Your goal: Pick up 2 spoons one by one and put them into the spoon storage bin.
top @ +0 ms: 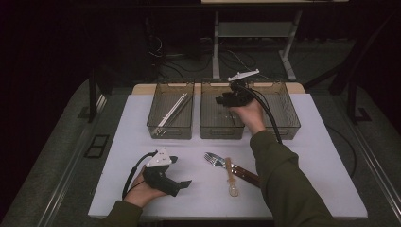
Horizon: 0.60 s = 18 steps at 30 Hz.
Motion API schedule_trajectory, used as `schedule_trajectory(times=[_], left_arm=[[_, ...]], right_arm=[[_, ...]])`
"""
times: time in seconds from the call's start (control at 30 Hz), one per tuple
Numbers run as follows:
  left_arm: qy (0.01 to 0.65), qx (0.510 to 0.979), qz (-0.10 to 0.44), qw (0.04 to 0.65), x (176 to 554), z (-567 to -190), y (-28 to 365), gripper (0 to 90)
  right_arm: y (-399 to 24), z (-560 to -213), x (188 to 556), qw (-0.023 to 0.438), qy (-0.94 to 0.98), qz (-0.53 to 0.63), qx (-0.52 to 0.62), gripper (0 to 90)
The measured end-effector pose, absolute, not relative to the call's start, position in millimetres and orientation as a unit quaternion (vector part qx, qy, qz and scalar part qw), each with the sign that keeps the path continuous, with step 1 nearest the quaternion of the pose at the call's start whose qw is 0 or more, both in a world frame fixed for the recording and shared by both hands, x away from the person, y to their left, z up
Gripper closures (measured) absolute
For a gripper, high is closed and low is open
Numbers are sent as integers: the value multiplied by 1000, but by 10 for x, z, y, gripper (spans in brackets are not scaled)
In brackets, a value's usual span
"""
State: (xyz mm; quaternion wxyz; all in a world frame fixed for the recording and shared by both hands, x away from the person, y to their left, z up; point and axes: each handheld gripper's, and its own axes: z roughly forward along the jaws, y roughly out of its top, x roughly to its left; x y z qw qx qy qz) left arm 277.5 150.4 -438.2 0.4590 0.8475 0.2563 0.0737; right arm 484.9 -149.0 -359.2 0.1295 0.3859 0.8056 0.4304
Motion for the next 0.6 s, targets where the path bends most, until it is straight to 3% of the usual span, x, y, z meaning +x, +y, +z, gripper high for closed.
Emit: schedule_trajectory(times=[0.6], left_arm=[[264, 847, 73, 456, 2777, -4390, 1500, 0]], right_arm=[[-1887, -3538, 4232, 109, 812, 443, 364, 469]])
